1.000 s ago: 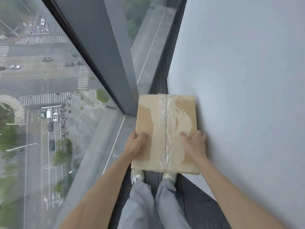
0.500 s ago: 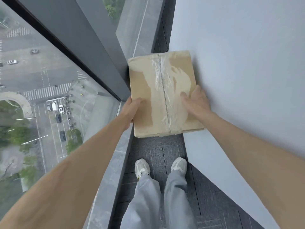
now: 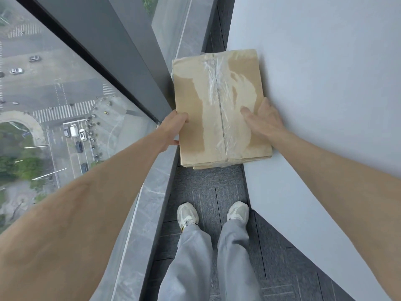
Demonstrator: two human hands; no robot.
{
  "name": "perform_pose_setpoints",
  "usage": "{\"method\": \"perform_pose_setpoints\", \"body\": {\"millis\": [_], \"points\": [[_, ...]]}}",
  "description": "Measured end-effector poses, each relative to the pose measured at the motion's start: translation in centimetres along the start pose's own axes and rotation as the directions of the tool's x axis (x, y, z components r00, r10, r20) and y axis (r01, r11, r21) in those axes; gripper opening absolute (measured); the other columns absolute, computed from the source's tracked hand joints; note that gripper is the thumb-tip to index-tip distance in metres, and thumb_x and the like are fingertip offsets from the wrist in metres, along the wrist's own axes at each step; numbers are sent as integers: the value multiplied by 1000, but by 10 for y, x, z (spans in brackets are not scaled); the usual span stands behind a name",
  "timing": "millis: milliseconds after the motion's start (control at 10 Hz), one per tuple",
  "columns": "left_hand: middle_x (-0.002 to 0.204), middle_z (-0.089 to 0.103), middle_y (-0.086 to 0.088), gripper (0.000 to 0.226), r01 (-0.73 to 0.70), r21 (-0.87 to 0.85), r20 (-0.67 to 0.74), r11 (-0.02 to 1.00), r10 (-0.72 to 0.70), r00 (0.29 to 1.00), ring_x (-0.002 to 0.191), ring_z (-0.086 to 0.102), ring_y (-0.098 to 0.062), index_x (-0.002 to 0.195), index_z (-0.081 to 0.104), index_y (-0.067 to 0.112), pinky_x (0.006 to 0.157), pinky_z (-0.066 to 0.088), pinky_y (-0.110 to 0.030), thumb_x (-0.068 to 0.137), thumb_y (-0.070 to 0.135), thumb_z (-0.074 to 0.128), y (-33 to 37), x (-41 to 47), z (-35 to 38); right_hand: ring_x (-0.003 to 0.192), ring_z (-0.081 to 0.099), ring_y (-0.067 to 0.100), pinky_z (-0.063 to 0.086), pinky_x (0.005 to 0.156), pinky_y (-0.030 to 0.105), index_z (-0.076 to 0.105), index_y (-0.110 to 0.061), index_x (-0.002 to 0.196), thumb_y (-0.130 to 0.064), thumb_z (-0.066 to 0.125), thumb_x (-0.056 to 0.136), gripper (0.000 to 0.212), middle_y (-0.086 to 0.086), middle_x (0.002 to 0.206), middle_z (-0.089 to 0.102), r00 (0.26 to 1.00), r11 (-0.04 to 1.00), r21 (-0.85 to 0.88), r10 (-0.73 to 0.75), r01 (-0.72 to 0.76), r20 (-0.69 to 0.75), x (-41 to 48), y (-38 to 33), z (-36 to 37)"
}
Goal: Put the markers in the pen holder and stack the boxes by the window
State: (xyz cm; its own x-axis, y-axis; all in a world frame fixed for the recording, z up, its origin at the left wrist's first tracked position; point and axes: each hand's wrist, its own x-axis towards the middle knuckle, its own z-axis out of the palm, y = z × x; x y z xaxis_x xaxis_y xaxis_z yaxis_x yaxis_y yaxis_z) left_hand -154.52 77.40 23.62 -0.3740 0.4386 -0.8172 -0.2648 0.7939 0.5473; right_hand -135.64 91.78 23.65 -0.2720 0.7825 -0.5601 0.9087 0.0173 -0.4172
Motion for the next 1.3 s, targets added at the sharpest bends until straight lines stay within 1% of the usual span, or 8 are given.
{"method": "perform_pose_setpoints", "body": {"millis": [200,500,700,800,900,1100,1200,1300], "points": [[127,55,0,32,-20,-10,27,1000,20,999,117,52,-20,120,51,25,81,49,-36,90,17,44,-3,-5,2,143,31,31,28,112,40,24,-11,153,-56,45,92,78,13,156,29,999,999,37,-36,37,-24,2,-1,3],[106,56,7,41,-33,-26,28,999,34,999,92,54,-7,131,47,23,66,47,-29,90,16,44,-5,-12,8,140,31,27,29,109,40,31,-15,147,-56,43,90,71,7,149,29,999,997,71,-29,31,-22,3,7,11],[103,53,14,40,-34,2,37,999,34,999,89,51,-1,133,43,24,61,43,-26,93,16,43,-5,-15,11,139,32,30,29,110,41,34,-16,143,-54,43,91,66,10,147,30,998,998,19,-54,55,-39,2,12,12],[103,54,13,40,-30,28,49,999,29,998,90,51,0,133,44,22,67,46,-29,93,17,42,-8,-15,14,140,32,30,28,112,41,30,-17,147,-54,43,93,67,11,149,28,997,998,9,-59,60,-52,0,17,11],[118,52,8,42,-30,75,47,997,26,999,107,51,-13,137,41,22,96,47,-44,95,21,42,-8,-18,14,143,28,28,26,114,41,25,-21,151,-54,42,94,69,10,155,23,998,998,3,-59,59,-21,-8,18,6],[147,42,-3,52,-60,316,-13,947,68,998,132,41,-27,149,33,16,108,39,-45,101,35,34,3,-43,1,146,23,30,25,117,44,26,-15,153,-44,41,98,64,11,160,16,998,997,-29,-67,67,6,-46,4,-23],[143,48,-16,45,-81,315,-90,946,115,989,128,48,-33,142,46,5,107,41,-45,102,24,35,23,-73,-11,148,20,28,27,116,42,25,-11,154,-37,40,100,61,9,163,13,998,998,-37,-55,55,9,-83,-17,-44],[120,49,-9,20,-147,305,-80,941,179,981,104,45,-22,112,54,11,97,41,-34,102,15,37,35,-118,-19,148,23,24,25,118,42,31,-13,153,-36,40,100,58,8,162,20,994,995,23,-103,102,37,-131,-35,-52]]}}
